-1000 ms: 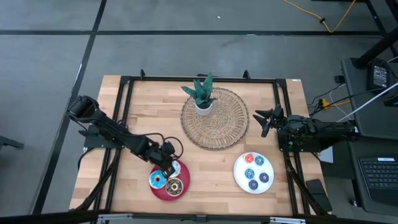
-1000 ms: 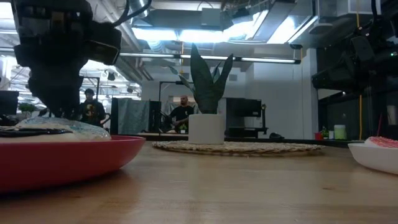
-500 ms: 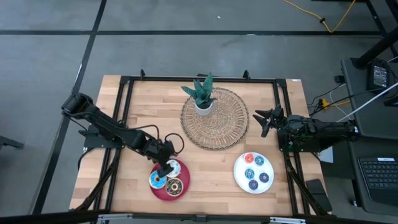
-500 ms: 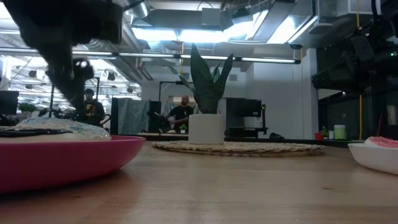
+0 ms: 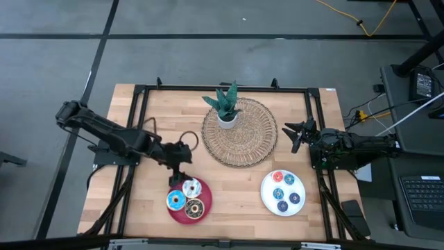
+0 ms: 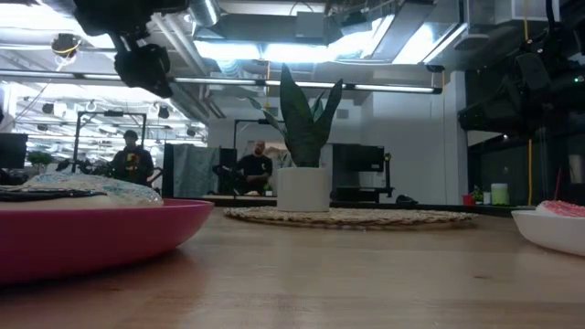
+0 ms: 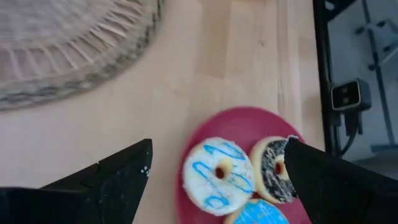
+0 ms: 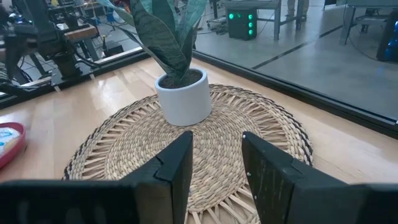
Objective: Pick & Place donuts
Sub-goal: Return to Home Position
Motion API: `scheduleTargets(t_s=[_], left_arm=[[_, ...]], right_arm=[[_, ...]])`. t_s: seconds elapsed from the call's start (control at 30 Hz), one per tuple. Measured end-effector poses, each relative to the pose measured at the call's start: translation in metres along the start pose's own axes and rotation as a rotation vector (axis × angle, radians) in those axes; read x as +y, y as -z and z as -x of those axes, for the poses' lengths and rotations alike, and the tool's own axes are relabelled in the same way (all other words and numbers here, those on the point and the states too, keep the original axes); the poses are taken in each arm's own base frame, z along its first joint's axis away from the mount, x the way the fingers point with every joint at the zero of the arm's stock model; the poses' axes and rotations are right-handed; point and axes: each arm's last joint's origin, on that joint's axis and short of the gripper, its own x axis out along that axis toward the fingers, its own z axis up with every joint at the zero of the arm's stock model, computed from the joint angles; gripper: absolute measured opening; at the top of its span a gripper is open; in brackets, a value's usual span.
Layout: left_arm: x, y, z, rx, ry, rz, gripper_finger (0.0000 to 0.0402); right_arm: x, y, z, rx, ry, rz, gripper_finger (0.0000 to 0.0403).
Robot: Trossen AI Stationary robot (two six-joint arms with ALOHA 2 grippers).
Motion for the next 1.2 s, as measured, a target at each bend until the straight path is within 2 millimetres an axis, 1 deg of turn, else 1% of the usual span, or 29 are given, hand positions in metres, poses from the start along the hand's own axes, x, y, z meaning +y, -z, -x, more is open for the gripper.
scheduleTargets(t_s=[0.13,0.23,0.43,0.53,0.7,0.87,1.03,1.2], left_arm=[[0.018,0.004,0.014,-0.073,-0.019,-0.008,0.0353],[0.035,0.012,0.023,-0.139,-0.080,0.026,0.0352],[0.064,0.032,0.037,-0.254,-0.215,0.057,0.0353],[0.074,0.044,0.044,-0.295,-0.245,0.028,0.0353],[0.086,0.061,0.054,-0.399,-0.279,-0.098,0.0352],[0.095,0.069,0.062,-0.544,-0.313,-0.204,0.0354],[0.101,0.076,0.063,-0.690,-0.327,-0.252,0.0352],[0.104,0.086,0.059,-0.752,-0.282,-0.284,0.0353]], right_arm=[[0.000,0.000,0.000,0.000,0.000,0.000,0.0140],[0.000,0.000,0.000,0.000,0.000,0.000,0.0140],[0.000,0.000,0.000,0.000,0.000,-0.001,0.0140],[0.000,0.000,0.000,0.000,0.000,0.000,0.0140],[0.000,0.000,0.000,0.000,0.000,0.000,0.0140],[0.000,0.000,0.000,0.000,0.000,0.000,0.0140],[0.000,0.000,0.000,0.000,0.000,0.000,0.0140],[0.000,0.000,0.000,0.000,0.000,0.000,0.0140]])
